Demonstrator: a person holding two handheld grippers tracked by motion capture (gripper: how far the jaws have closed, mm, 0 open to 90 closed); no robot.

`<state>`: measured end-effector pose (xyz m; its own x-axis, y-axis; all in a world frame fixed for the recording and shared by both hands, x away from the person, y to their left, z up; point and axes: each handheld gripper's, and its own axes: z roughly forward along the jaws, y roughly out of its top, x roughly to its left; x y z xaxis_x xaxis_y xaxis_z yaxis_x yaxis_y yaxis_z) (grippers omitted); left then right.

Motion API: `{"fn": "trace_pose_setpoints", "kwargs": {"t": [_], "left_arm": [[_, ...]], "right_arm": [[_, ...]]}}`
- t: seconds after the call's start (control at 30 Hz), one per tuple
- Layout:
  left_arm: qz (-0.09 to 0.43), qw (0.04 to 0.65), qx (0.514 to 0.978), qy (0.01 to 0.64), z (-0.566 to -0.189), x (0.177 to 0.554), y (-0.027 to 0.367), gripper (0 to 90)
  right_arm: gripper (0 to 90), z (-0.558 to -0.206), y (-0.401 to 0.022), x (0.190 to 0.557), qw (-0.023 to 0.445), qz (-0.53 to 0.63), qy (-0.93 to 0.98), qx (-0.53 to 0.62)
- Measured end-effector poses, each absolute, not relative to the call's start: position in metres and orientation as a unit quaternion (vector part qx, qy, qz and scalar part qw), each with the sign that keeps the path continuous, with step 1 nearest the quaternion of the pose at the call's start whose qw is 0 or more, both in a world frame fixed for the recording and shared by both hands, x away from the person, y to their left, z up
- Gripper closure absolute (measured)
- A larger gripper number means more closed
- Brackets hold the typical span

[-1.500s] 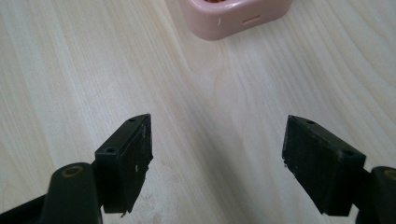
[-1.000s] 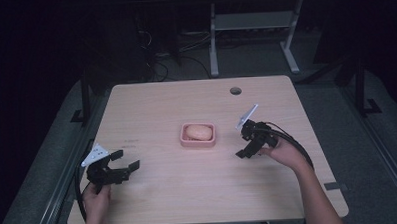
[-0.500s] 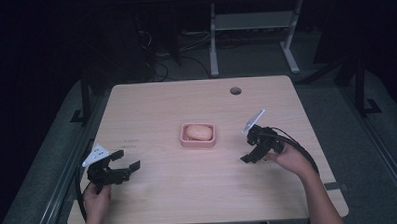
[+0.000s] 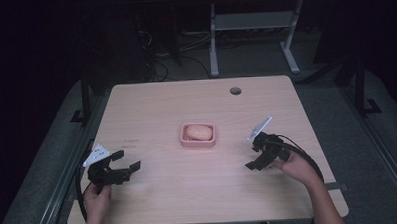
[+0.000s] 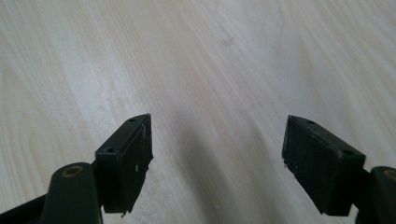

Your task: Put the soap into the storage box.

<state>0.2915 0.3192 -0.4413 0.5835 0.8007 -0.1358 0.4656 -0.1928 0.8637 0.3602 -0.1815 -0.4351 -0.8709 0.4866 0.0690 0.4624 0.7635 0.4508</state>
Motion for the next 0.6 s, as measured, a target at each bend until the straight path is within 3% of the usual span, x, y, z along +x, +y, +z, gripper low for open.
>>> {"fn": "trace_pose_setpoints", "kwargs": {"t": [0.6], "left_arm": [[0.177,0.473,0.754,0.419,-0.442,0.291,0.316,14.2]], "right_arm": [[23.9,-0.443,-0.200,0.335,0.032,0.250,0.931,0.263]]}}
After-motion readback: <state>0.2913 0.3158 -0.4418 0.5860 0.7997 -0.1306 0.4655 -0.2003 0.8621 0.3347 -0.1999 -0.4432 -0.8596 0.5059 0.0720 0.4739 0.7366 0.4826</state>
